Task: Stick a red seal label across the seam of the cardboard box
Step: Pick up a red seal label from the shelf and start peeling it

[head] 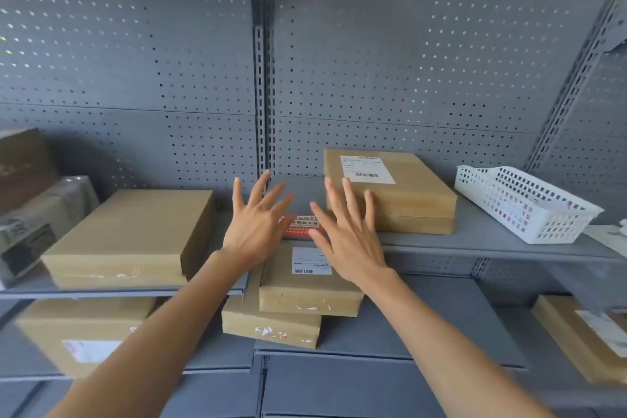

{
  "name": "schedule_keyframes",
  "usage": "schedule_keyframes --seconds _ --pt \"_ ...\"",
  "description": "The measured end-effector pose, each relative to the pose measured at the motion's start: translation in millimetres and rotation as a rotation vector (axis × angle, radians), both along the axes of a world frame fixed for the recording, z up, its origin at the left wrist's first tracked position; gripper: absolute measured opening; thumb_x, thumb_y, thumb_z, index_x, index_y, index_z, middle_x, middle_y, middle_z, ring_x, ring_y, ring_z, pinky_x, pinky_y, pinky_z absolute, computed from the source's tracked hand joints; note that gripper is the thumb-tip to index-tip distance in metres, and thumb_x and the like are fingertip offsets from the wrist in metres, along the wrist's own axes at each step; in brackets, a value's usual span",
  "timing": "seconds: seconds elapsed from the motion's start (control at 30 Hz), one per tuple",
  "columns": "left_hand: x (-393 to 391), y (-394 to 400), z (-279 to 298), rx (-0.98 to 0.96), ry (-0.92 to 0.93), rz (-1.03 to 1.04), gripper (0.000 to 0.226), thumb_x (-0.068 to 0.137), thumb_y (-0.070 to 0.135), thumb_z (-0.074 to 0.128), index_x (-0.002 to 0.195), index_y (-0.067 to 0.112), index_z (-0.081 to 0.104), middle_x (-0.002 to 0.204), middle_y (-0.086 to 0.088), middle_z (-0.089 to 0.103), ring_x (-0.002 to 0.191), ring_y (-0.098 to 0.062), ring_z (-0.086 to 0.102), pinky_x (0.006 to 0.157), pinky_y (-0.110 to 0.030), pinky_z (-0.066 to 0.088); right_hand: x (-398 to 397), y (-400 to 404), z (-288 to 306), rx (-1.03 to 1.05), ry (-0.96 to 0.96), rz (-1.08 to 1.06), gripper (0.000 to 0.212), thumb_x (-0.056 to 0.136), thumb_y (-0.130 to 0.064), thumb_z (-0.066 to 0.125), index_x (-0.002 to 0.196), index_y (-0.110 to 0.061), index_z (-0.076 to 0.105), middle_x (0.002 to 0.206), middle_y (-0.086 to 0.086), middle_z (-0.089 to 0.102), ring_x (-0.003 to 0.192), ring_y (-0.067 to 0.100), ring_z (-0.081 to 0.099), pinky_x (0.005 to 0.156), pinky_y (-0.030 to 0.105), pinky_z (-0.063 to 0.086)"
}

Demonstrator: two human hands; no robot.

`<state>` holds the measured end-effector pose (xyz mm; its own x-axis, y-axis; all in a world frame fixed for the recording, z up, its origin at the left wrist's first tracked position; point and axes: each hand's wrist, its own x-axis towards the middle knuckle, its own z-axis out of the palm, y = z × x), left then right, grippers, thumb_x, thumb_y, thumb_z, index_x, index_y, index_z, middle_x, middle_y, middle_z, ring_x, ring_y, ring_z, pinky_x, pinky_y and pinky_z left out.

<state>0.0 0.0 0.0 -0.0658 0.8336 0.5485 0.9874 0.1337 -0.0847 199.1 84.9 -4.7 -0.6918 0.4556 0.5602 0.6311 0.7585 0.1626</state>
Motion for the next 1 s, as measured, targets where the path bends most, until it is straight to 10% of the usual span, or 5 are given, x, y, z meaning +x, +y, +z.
schedule_keyframes --seconds 0.27,0.7,0.87,1.0 --pt "7.3 -23.5 -22.3 -0.066 0.004 -0.056 0.065 0.096 0.071 0.037 0.126 0.025 0.072 0.145 -0.003 0.061 0.151 -0.034 0.034 0.117 -0.074 0.008 -1.8 -5.3 -16.2 0.047 -0.040 0.054 0.045 0.102 -0.050 0.039 0.118 -0.022 0.071 0.169 0.009 0.025 0.157 0.037 0.012 0.120 0.066 0.013" --pt "10.0 -33.0 -24.2 0.303 0.049 -0.284 0.023 0.093 0.029 0.063 0.097 0.016 0.081 0.101 0.000 0.080 0.095 -0.028 0.073 0.079 -0.043 0.054 15.8 1.0 -15.5 0.042 0.219 0.317 0.028 0.095 -0.040 0.059 0.104 -0.018 0.075 0.137 0.004 0.065 0.130 0.025 0.055 0.102 0.053 0.038" --pt "16.0 -28.1 -1.3 0.426 0.003 -0.308 0.016 0.095 0.019 0.067 0.097 0.011 0.081 0.095 -0.001 0.080 0.084 -0.026 0.074 0.055 -0.038 0.058 28.5 -15.6 10.9 -0.716 0.674 0.267 0.021 0.096 -0.038 0.063 0.102 -0.020 0.069 0.104 -0.007 0.074 0.102 0.007 0.065 0.090 0.028 0.047" --pt "24.4 -17.7 28.5 0.547 0.012 -0.333 0.015 0.095 0.016 0.069 0.100 0.010 0.081 0.099 -0.002 0.080 0.086 -0.025 0.074 0.051 -0.037 0.057 39.6 -15.0 44.2 -1.256 0.879 0.234 0.031 0.100 -0.037 0.059 0.088 -0.011 0.073 0.080 0.004 0.077 0.075 0.013 0.072 0.078 0.032 0.055"
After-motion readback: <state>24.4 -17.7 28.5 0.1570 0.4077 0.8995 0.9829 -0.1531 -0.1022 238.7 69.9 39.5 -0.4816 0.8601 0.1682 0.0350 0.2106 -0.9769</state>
